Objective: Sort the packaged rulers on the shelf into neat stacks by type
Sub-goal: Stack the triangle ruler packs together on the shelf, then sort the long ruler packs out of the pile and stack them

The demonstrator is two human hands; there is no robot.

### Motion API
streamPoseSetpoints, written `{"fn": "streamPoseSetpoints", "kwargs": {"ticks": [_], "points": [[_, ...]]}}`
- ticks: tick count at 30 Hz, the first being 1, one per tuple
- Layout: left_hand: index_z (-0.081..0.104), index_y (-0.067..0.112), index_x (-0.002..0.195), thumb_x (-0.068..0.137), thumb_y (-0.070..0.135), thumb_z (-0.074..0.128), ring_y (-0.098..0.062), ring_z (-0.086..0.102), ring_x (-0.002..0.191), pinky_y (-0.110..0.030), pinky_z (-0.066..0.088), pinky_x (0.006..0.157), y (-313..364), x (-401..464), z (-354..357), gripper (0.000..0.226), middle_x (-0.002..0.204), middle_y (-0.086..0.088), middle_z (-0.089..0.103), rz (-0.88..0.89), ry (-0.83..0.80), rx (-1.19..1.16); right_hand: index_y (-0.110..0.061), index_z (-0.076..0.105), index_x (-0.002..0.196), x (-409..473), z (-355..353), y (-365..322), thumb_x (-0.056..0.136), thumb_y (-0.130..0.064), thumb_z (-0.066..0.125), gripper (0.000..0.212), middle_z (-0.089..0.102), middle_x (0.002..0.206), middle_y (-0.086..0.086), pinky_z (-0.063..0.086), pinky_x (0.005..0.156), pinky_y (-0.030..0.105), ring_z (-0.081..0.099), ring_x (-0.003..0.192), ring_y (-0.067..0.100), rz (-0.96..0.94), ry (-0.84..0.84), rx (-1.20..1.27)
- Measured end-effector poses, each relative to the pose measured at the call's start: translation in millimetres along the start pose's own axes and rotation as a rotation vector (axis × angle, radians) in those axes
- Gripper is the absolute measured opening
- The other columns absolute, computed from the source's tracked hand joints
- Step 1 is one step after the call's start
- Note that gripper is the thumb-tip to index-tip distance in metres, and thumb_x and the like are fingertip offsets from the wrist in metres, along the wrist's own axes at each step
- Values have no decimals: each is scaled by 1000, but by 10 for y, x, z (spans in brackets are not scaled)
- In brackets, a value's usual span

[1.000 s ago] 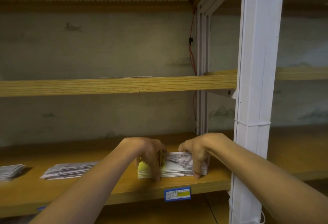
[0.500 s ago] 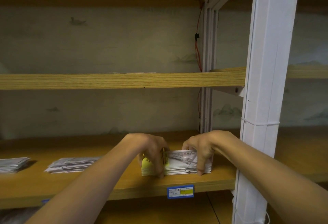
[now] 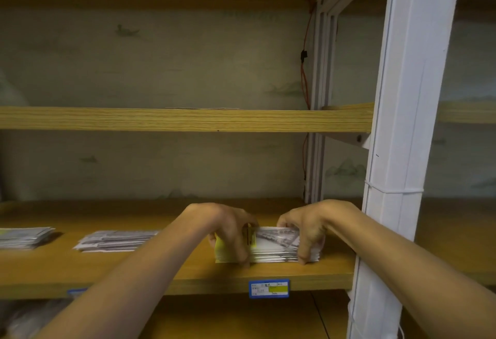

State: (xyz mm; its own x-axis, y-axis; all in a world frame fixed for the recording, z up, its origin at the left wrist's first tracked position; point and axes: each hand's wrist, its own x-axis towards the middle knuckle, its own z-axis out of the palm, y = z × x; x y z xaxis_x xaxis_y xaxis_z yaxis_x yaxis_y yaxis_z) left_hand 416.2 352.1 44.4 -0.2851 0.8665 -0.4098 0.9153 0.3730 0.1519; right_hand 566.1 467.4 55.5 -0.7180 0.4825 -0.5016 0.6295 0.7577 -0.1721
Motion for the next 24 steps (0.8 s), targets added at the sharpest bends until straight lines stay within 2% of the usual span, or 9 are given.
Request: {"fn": "streamPoseSetpoints", "kwargs": {"ticks": [2, 4, 7, 10, 13, 17, 24], "points": [[20, 41, 147, 63, 44, 86, -30, 31, 138, -43, 45, 100, -9, -42, 38, 107, 153, 5, 27, -13, 9, -20, -32, 30, 144, -30, 6, -3, 74, -10, 80, 88, 39, 143, 6, 53, 95, 43, 48, 125, 32, -3, -13, -17], [13, 42, 149, 60, 51, 85, -32, 26, 141, -47, 38, 106, -30, -124, 81, 114, 157, 6, 19, -36, 51, -30, -36, 12, 152, -66, 10, -10, 73, -20, 82, 107, 24, 155, 3, 43, 106, 47, 34, 136, 33, -26, 20, -46], [14, 44, 148, 58, 67, 77, -27, 14, 145, -52, 26, 113, -116, -258, 150, 113, 158, 9, 17, -29, 229, -47, -33, 3, 153, -140, 19, -72, 74, -38, 80, 111, 12, 161, -3, 29, 115, 42, 21, 145, 27, -132, 137, -78], [31, 38, 144, 60, 73, 71, -20, 26, 140, -43, 32, 111, -253, -337, 223, 100, 150, 7, 32, 53, 440, -91, -29, 9, 154, -171, 62, -194, 78, -50, 73, 101, 15, 160, -4, 32, 113, 36, 24, 144, 22, -242, 245, -72], [44, 29, 139, 73, 60, 70, -15, 40, 132, -30, 37, 105, -409, -414, 253, 77, 143, 7, 45, 143, 558, -124, -25, 20, 152, -124, 105, -329, 81, -56, 67, 91, 26, 157, -1, 32, 113, 37, 29, 141, 21, -304, 390, -92], [50, 25, 135, 82, 53, 65, -14, 45, 128, -23, 36, 98, -753, -568, 258, 61, 138, 6, 51, 169, 623, -96, -22, 32, 149, -39, 117, -610, 86, -51, 63, 75, 36, 152, 2, 34, 112, 36, 36, 138, 21, -353, 474, -83], [52, 22, 132, 89, 50, 59, -17, 46, 126, -27, 37, 98, -1712, -870, 320, 52, 134, 3, 54, 74, 627, -20, -19, 43, 143, 244, 182, -1441, 89, -46, 63, 64, 47, 145, 2, 37, 109, 33, 42, 133, 19, -373, 535, -52]]}}
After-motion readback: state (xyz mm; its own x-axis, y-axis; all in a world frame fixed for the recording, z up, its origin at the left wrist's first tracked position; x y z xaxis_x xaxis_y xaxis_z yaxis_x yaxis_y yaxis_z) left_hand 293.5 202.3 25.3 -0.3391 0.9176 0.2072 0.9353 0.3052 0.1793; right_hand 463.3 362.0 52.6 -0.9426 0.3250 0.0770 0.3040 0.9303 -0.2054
